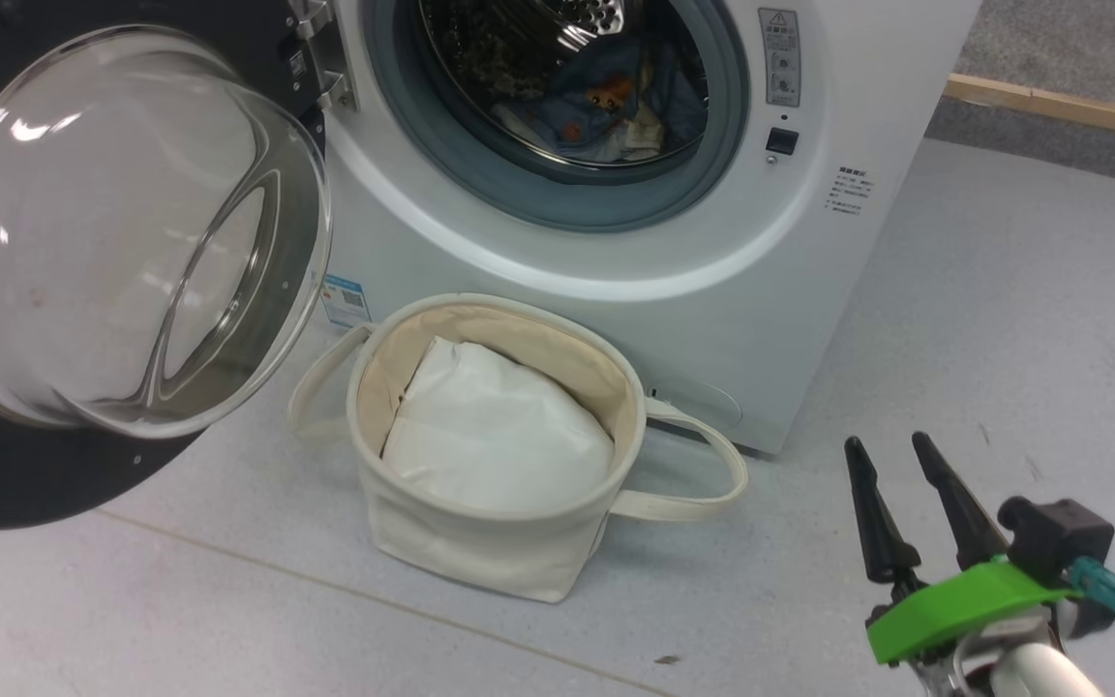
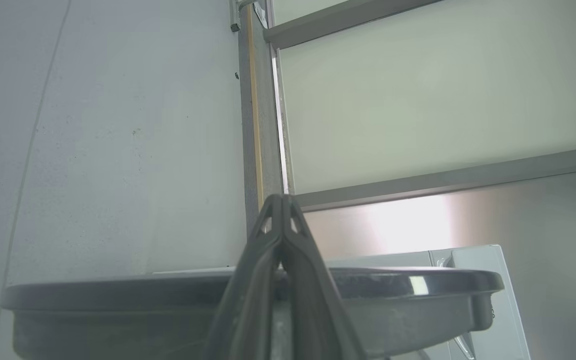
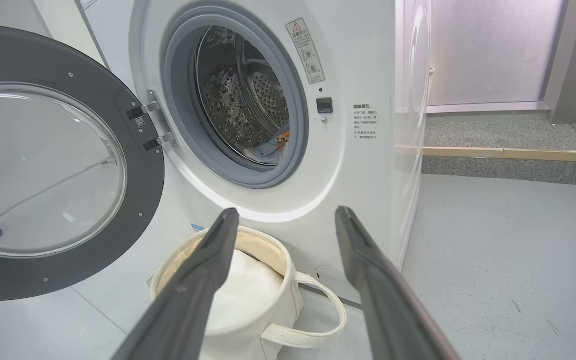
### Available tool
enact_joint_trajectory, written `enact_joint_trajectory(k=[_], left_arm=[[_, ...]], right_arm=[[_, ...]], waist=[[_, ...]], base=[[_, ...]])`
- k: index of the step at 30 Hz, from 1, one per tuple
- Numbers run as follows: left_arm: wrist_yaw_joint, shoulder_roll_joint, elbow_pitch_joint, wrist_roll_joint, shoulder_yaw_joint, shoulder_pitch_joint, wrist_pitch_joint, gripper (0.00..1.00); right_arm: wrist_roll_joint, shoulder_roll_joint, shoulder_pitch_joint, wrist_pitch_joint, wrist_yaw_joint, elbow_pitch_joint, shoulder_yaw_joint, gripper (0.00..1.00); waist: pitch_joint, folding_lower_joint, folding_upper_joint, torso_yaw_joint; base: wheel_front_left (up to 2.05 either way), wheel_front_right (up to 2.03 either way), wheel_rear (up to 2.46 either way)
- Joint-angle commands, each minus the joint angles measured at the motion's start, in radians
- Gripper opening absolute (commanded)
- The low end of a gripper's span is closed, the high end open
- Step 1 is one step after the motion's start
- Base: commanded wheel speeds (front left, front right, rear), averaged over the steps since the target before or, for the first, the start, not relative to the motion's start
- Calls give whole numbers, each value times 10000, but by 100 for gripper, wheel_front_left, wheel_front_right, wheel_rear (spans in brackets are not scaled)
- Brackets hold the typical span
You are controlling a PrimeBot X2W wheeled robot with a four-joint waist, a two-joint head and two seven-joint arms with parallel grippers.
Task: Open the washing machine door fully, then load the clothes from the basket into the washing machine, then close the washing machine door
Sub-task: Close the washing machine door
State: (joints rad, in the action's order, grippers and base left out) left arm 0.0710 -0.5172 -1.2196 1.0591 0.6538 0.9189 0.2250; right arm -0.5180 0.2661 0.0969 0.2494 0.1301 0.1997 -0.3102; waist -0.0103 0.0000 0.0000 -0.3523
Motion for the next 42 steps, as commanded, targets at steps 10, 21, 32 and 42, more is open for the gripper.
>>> enact_joint_trajectory(k=[10,21,32,42], left_arm=[[291,-560,-379,-332,-851,724,1768,0],[496,-292,-562,-645,-1742,535,4508,0],[591,224,-75,-710,-2538,456,6428,0],[595,859,1325,-162,-3240,-45,8012,0]], right_arm=[[45,350,748,124,6,-214,-246,100],[110,110,615,124,6,-200,-134,100],[82,-268,525,124,6,-178,-94,100],[64,-533,288,124,6,-264,99,100]], waist=[[-81,0,0,-25],[52,0,0,-503],[320,0,0,-929],[529,0,0,-607]], base=[[0,0,0],[0,0,0],[0,0,0],[0,0,0]])
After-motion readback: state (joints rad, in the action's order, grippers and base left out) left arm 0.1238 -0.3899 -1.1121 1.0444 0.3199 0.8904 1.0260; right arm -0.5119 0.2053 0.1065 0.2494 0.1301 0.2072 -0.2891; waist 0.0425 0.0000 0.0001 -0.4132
